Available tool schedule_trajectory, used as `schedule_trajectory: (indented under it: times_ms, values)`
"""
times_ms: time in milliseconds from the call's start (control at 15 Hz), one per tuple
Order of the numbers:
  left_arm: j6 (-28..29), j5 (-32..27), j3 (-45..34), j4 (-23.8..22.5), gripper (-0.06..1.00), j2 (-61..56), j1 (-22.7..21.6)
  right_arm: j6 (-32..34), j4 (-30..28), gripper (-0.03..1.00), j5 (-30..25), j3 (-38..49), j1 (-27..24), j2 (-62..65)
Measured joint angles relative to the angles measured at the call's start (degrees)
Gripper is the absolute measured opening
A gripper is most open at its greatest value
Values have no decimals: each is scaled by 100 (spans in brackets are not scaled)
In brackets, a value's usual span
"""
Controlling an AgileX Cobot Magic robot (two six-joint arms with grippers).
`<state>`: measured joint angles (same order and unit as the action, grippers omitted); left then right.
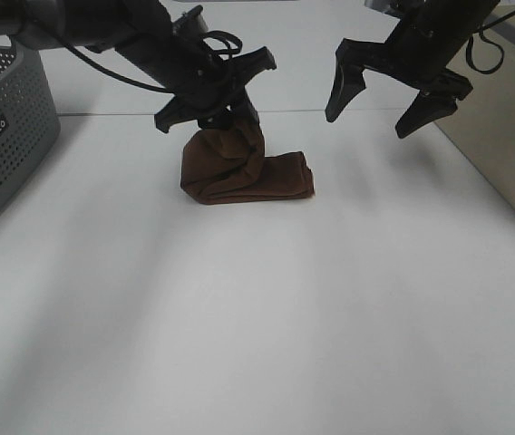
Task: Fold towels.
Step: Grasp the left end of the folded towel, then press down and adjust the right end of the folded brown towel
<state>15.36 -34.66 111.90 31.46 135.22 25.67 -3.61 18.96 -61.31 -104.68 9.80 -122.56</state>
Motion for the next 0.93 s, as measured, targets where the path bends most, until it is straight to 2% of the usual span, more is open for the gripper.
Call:
schedule_trajectory:
  times_ms: [67,200,400,600,800,933]
  values:
    - [6,155,11,235,41,46,74,0,0,96,0,0,0,0]
    - [6,315,97,539,53,63,160,0,-11,96,-17,0,0,-6]
    - [6,143,539,527,56,63,74,-46,183,96,-11,0,0,-6]
    - [-183,-602,1054,315,56,63,-235,-504,1238,96,23,0,0,-120]
    - [-602,-1581,1490,149,56,63,-791,-1667,3014,96,34,0,115,-584]
    - [-716,-1954,1564,126,56,63,-1129,-2406,3839,96,120,0,384,-882]
